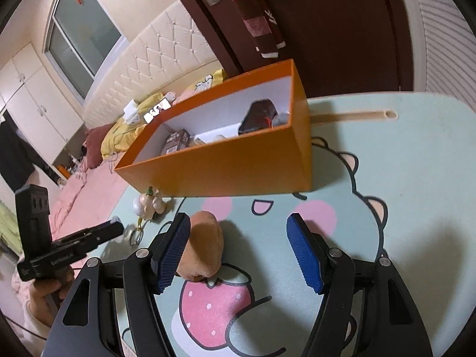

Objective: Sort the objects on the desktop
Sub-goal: 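Lift the clear heart out with the left gripper and set it on the table, then reach the right gripper into the box and grasp the pink heart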

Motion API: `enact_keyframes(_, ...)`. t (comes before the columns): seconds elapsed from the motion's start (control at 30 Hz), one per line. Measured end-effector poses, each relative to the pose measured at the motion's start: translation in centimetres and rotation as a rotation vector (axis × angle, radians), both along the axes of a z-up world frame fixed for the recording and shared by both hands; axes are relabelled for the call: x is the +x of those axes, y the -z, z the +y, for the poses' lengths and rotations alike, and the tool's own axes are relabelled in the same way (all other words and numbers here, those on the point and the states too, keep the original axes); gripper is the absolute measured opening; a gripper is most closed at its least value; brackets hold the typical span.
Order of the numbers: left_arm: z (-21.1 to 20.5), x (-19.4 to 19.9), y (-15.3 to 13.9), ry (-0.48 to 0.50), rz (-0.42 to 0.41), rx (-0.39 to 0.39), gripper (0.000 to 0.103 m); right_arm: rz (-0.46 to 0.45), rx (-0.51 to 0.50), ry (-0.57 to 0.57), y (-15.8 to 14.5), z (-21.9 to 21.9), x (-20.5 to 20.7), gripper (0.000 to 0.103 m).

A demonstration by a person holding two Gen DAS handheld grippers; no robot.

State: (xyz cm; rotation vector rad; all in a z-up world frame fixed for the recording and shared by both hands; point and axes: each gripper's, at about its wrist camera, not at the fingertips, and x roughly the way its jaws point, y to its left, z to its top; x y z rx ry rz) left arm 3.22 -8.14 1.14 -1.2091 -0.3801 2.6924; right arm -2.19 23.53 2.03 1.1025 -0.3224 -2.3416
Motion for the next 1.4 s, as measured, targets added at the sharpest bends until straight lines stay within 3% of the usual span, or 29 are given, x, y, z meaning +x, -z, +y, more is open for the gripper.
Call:
enact_keyframes(0.07, 0.0, 0.3, 0.0, 0.0, 0.029, 0.011, 0.045, 0.011, 0.019, -0.005, -0.6, -0.4, 0.1, 0.068)
enact_keyframes(0.13, 0.1, 0.5, 0.0, -0.002, 0.061, -0.003, 0.06, 0.019, 0.033, -0.02, -1.2, -1.0, 0.1, 0.068)
enact_keyframes(0.37, -0.7, 1.4, -0.3, -0.005, 0.134, 0.051, 0.073, 0.046, 0.054, -0.105, -5.8, -4.0, -2.0, 0.068)
enact_keyframes(0.47, -1.5, 1.5, 0.0, -0.021, 0.137, 0.114, 0.075, -0.006, 0.089, -0.159, -7.5, -6.1, -4.6, 0.068)
enact_keyframes(0.53, -2.1, 1.3, 0.4, -0.031, 0.117, 0.15, 0.075, -0.078, 0.173, -0.195, -8.0, -8.5, -7.1, 0.068)
enact_keyframes(0.63, -2.5, 1.1, 0.8, -0.034, 0.097, 0.188, 0.075, -0.242, 0.245, -0.259, -7.2, -11.3, -10.4, 0.067)
enact_keyframes(0.7, -2.5, 1.2, 0.8, -0.032, 0.099, 0.196, 0.075, -0.374, 0.266, -0.31, -5.8, -13.2, -12.4, 0.056)
enact_keyframes(0.87, -2.2, 1.4, 0.9, -0.019, 0.104, 0.196, 0.075, -0.543, 0.341, -0.373, -2.2, -17.1, -14.8, 0.047)
enact_keyframes(1.1, -2.8, 1.6, 1.0, -0.023, 0.1, 0.238, 0.075, -0.628, 0.376, -0.264, 0.8, -17.5, -16.9, 0.043)
enact_keyframes(1.27, -2.9, 1.6, 1.0, -0.023, 0.097, 0.247, 0.075, -0.63, 0.431, -0.221, 0.8, -17.7, -18.1, 0.044)
enact_keyframes(1.4, -2.8, 1.6, 1.0, -0.024, 0.097, 0.242, 0.075, -0.591, 0.505, -0.25, 0.6, -19.2, -17.8, 0.044)
